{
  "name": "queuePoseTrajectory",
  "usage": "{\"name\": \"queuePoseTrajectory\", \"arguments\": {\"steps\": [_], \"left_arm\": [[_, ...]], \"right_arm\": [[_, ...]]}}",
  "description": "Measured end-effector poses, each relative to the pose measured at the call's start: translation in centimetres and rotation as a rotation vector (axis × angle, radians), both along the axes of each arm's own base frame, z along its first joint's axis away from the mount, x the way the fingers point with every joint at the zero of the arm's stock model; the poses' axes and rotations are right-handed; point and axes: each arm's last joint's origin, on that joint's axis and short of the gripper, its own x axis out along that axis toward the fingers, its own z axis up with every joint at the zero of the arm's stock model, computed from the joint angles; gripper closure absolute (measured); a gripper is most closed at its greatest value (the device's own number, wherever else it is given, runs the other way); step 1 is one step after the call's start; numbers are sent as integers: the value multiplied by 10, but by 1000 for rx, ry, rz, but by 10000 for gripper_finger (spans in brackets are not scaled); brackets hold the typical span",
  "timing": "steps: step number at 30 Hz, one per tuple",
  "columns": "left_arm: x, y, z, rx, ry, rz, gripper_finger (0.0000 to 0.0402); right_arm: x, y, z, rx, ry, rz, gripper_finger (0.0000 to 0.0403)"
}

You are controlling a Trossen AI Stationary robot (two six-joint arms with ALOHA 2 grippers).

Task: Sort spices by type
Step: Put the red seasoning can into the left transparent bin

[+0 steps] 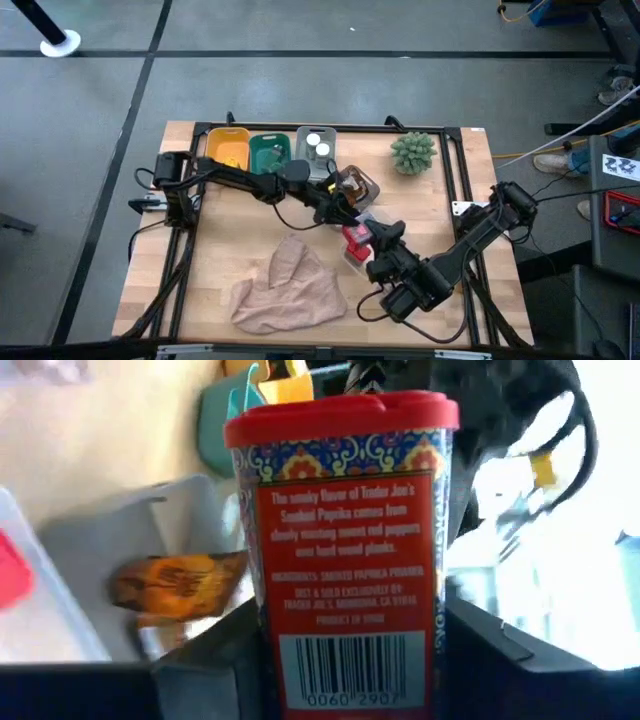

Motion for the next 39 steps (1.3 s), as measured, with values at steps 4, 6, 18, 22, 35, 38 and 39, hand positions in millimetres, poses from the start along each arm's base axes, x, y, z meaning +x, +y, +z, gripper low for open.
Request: {"name": "queuePoseTrajectory", "arguments": {"steps": [4, 6, 18, 22, 35, 38, 39], "left_arm": [[-3, 11, 11, 115, -132, 20, 123], [-3, 16, 12, 153, -153, 35, 123], [-1, 0, -3, 682, -327, -8, 123], [0, -20, -10, 983, -407, 33, 123], [0, -45, -27, 1332, -271, 109, 123], [0, -47, -27, 1359, -264, 129, 123], [0, -48, -27, 1363, -261, 132, 123]], "right_arm": [[-6, -3, -4, 171, 12, -74, 202], [-11, -6, -6, 257, 24, -140, 202], [-33, -13, -19, 420, -106, -365, 200], [-36, -15, -33, 471, -155, -422, 200], [-27, -8, -57, 625, -305, -414, 200], [-25, -6, -58, 654, -326, -409, 200], [-24, -5, -58, 671, -338, -407, 200]]}}
